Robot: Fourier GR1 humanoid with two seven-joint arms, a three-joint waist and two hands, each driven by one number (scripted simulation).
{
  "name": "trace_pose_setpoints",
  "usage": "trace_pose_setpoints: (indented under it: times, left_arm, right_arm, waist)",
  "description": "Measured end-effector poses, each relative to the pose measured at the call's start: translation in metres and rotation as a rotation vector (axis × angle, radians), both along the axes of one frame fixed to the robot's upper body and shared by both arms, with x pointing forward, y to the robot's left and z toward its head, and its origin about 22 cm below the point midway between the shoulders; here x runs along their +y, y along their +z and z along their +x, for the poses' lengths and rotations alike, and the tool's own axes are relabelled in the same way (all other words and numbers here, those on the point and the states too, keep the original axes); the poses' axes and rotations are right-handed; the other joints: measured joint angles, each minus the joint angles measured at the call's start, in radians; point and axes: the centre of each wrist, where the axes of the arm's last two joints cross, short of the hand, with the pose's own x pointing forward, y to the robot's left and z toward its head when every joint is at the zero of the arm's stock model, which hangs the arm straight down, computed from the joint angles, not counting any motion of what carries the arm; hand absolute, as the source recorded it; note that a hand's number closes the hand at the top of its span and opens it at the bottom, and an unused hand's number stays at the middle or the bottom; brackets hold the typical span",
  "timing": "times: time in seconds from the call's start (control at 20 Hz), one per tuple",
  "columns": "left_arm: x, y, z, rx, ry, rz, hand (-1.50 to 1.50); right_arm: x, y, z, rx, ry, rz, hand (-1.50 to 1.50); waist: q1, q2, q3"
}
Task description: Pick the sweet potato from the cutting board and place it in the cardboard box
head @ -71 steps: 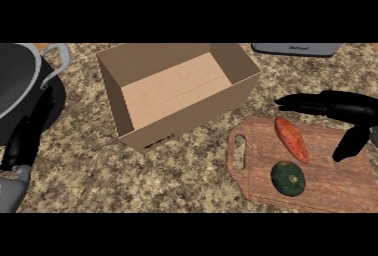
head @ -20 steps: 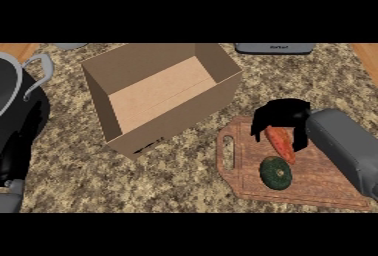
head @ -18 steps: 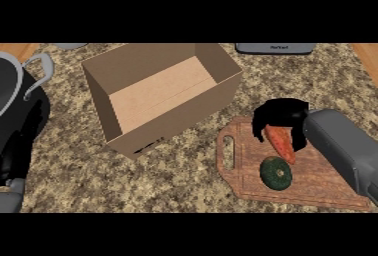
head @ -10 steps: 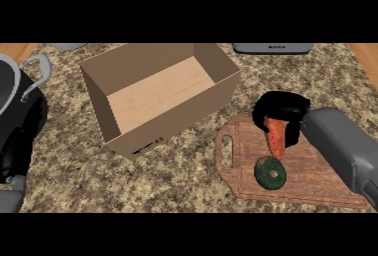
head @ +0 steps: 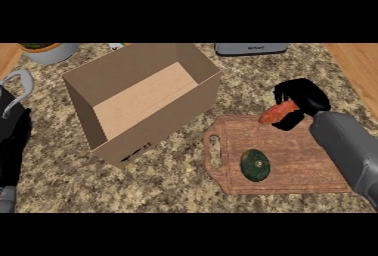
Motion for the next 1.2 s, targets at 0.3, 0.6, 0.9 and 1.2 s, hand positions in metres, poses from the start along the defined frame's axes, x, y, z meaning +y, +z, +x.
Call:
trace_pose_setpoints:
  times: [0.3, 0.6, 0.9, 1.2]
  left_arm:
    - [0.005, 0.002, -0.005, 0.003, 0.003, 0.002, 0.0]
    - [0.002, 0.002, -0.008, -0.005, -0.003, 0.001, 0.0]
    - [-0.002, 0.004, 0.003, -0.025, -0.033, -0.003, 0.0]
    - [-0.01, 0.014, 0.014, -0.04, -0.074, -0.01, 0.0]
  right_arm:
    - [0.061, 0.037, 0.016, -0.25, -0.127, 0.061, 1.5]
    - [0.148, 0.083, 0.008, -0.348, -0.097, 0.136, 1.5]
    - [0.216, 0.141, -0.02, -0.354, -0.11, 0.26, 1.5]
    - [0.257, 0.178, -0.029, -0.334, -0.178, 0.351, 1.5]
  waist:
    - [-0.001, -0.007, 0.0]
    - [0.011, -0.001, 0.002]
    - [0.043, 0.022, 0.005]
    - [0.082, 0.038, 0.006]
